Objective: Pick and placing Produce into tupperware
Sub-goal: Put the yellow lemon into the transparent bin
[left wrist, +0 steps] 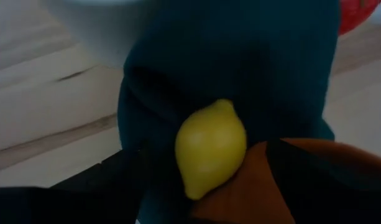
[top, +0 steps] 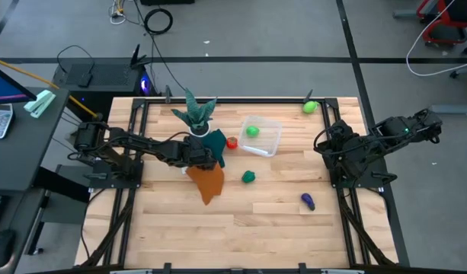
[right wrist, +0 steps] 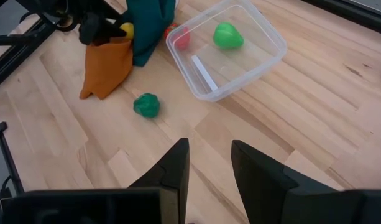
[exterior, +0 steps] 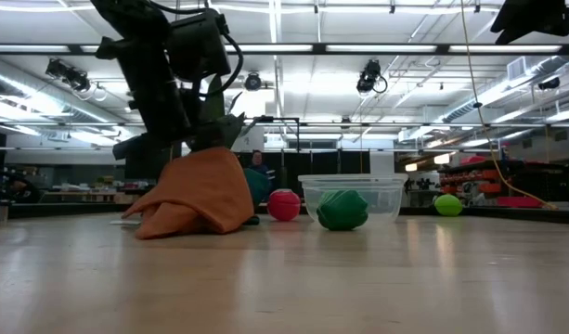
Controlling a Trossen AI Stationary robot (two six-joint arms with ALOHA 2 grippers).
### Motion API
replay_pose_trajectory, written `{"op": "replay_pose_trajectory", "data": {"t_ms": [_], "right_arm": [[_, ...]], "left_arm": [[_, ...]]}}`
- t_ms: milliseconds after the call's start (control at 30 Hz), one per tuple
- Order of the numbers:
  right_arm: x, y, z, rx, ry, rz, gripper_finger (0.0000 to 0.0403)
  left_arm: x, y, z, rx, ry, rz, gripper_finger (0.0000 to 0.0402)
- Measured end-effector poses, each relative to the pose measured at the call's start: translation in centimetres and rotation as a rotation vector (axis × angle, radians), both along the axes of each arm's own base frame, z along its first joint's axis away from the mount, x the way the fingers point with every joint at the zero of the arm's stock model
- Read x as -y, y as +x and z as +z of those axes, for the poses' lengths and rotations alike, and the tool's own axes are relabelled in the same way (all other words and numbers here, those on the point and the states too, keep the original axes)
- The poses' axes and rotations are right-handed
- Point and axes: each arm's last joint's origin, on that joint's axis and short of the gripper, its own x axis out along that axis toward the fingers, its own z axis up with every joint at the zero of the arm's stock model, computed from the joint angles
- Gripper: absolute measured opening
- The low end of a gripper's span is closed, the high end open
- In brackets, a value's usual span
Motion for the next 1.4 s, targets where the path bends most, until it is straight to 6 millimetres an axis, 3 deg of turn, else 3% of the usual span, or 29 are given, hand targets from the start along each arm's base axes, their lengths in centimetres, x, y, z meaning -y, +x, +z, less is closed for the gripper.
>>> {"op": "replay_pose_trajectory", "data": {"t_ms": [433, 1133, 1400], "right_arm": [[0.0, 0.0, 0.0, 0.002, 0.007, -0.007, 0.0086], [0.0, 0.0, 0.0, 0.004, 0.011, -0.012, 0.0086], [0.0, 0.0, 0.0, 0.004, 0.011, -0.012, 0.0086]], "left_arm": [[0.0, 0.8, -1.4, -0.012, 0.019, 0.000, 0.0303], [0.0, 1.0, -2.2, -0.028, 0.010, -0.007, 0.0301], [0.0, 1.0, -2.2, -0.039, 0.016, -0.026, 0.0234]]}}
